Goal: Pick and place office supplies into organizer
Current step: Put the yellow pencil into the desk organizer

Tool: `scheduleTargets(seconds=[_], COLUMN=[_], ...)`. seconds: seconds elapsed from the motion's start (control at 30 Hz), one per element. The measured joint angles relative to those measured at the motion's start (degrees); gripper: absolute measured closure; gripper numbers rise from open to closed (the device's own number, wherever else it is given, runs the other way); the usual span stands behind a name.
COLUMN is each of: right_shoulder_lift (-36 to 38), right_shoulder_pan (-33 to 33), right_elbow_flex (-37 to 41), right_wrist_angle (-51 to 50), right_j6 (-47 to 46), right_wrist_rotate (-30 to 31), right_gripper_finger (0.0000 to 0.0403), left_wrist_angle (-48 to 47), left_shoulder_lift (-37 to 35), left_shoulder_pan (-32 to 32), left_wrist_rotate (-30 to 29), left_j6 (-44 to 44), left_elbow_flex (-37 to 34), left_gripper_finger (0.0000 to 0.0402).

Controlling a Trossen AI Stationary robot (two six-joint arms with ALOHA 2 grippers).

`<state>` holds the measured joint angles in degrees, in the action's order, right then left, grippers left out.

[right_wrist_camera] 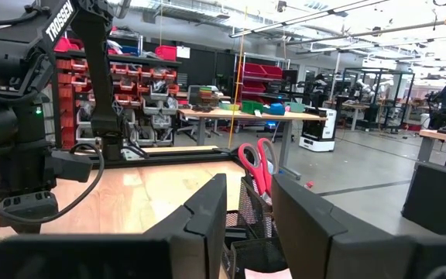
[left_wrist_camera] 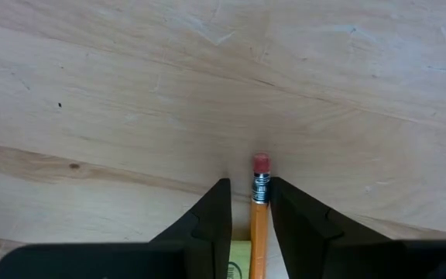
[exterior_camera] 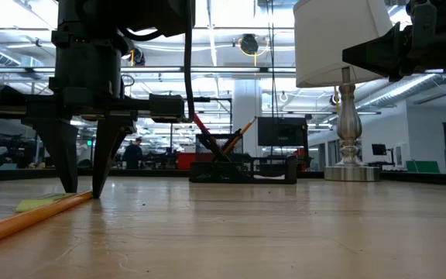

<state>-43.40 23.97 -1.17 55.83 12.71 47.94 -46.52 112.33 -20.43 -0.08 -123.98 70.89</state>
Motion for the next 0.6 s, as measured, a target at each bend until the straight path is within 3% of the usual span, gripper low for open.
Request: scheduleTargets(seconds=[0.6], right_shoulder_lift=[0.0], right_shoulder_pan=[0.0], right_elbow_flex=[0.0], right_wrist_angle=[0.0], right_j6=[0.0], right_wrist_rotate=[0.0], right_gripper_finger=[0.0303], left_wrist_angle=[-0.1], left_shoulder_lift=[0.0], left_shoulder_pan=[-0.3], left_wrist_rotate=[-0.8], left_j6=[-0.6], left_elbow_flex=[0.0], left_gripper_finger=[0.0310])
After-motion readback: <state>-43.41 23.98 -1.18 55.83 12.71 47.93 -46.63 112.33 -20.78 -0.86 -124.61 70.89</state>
